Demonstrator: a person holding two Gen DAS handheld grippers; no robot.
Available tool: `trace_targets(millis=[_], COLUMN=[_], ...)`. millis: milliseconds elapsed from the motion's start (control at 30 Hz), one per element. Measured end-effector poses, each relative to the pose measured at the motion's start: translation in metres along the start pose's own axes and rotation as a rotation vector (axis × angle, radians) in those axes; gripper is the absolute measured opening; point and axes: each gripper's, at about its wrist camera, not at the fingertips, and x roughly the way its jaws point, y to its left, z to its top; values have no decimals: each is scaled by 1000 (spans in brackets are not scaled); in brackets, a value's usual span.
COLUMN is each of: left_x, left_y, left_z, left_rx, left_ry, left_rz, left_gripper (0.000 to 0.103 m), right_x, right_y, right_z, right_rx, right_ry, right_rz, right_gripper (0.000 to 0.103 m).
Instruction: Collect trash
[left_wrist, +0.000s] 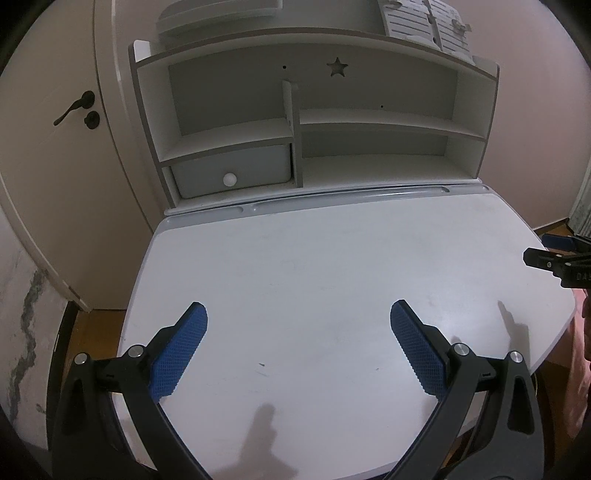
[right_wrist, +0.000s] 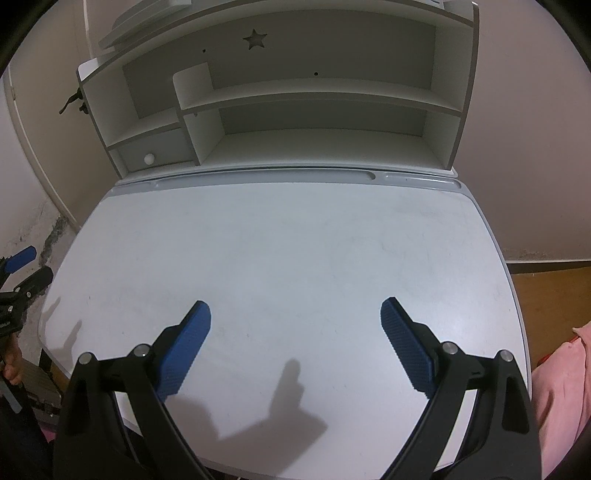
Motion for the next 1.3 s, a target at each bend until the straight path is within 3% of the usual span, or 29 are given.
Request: trace_targets(millis=[867, 1300], left_x=[3, -5], left_y=[-2, -5], left_z=[1, 1], left_rx=[-23, -14], left_ry=[3, -33], left_rz=[-1, -15], left_gripper=[96, 96], right_x=[-8, -12], right_y=[-11, -16], right_z=[-10, -13], right_rx=[3, 6], right_ry=[-1, -8], right_rz=[-7, -11], right_gripper=[91, 91])
